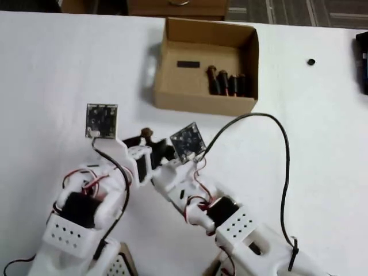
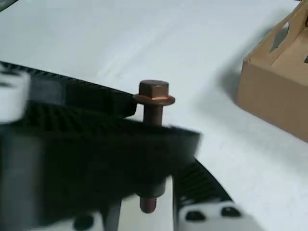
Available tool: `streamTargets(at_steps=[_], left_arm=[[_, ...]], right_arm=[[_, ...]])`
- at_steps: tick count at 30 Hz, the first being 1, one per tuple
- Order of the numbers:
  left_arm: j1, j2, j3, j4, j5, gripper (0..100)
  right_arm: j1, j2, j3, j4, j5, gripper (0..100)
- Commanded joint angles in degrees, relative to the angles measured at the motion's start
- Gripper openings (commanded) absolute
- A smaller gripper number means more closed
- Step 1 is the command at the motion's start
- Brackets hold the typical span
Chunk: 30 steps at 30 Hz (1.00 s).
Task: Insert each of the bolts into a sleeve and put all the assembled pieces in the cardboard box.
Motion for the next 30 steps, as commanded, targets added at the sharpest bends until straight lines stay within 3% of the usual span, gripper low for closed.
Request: streamTargets(at_steps=[1,6,11,18,21,25,27,30], left_arm=[[0.53,-0.09,0.04,0.26,-0.53,36],[-0.09,-0.09,-0.04,-1.76,-0.88,37],[-5.19,-0.09,-0.57,-7.56,-0.97,37],[-17.93,-0.09,-5.93,-13.63,-0.53,34],[-21.71,-0.09,-8.4,-13.45,-0.53,26],[-23.38,0.18,-6.99,-8.88,-0.62,0],[-22.68,0.18,-3.74,-6.68,-0.79,4],[-22.51,0.18,5.58,-7.82,-0.88,2]], right_arm=[[0.92,-1.89,-4.75,-1.36,-0.44,1.9],[1.01,-1.89,-4.84,-1.36,-0.44,1.9],[2.68,-1.89,-4.92,-1.45,-0.44,1.9],[16.04,-1.45,-8.79,1.98,-0.88,1.9],[21.85,-1.45,-11.96,5.41,-0.88,1.9],[27.12,-0.66,-19.78,11.65,-0.44,1.9],[28.18,2.24,-25.58,15.52,-0.44,1.9],[28.18,11.74,-36.57,22.64,0.62,1.9]])
